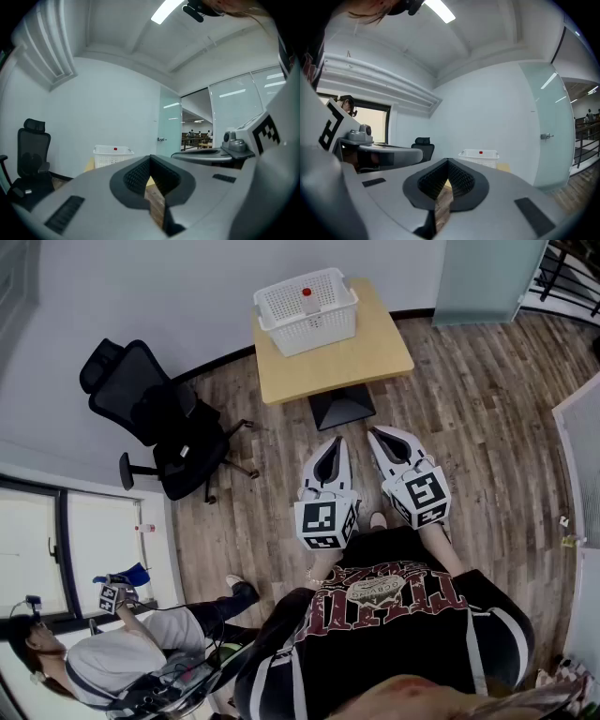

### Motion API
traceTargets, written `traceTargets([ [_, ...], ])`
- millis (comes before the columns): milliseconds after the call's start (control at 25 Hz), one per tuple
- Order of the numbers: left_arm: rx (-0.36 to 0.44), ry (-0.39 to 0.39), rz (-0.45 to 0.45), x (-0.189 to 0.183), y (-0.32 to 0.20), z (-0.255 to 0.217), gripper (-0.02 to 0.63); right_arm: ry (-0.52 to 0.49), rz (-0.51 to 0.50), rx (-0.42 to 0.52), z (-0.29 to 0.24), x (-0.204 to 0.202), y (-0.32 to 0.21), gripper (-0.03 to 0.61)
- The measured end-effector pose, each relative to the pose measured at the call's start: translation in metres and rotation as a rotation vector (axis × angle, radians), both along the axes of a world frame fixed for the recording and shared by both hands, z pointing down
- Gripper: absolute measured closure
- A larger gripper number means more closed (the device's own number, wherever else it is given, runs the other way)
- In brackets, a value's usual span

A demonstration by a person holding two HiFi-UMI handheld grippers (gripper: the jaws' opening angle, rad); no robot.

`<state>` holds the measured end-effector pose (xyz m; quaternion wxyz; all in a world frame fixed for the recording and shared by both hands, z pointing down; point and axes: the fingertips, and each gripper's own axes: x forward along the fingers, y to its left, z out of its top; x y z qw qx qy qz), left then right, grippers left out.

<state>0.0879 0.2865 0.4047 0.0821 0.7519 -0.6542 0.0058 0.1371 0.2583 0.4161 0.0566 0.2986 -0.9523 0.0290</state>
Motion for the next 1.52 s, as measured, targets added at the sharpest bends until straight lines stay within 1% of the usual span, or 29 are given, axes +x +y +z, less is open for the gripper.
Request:
traceTargets([
  [240, 0.000, 0.007, -0.002, 0.007, -0.009, -0.001, 0.586, -0.010, -0.006, 0.005, -0.003, 0.005, -0.012, 0.562],
  [720, -0.005, 0.006, -0.065, 0.009, -0.011, 0.007, 0.586, -0.030, -0.067, -0.001, 0.003, 0.004, -0.018, 0.561],
  [840, -0.011, 0.005, -0.076, 0.005, -0.015, 0.009, 0.588, -0.026, -0.078, -0.001, 0.004, 0.000, -0.022, 0.563],
  [1200, -0.013, 0.014, -0.070, -0.017, -0.038, 0.010, 0.586, -0.008, -0.080, -0.003, 0.006, -0.020, -0.044, 0.561],
  [1520, -0.024, 0.035, -0.037, -0.040, -0.067, 0.013, 0.586, 0.006, -0.051, -0.008, 0.007, -0.041, -0.071, 0.561],
])
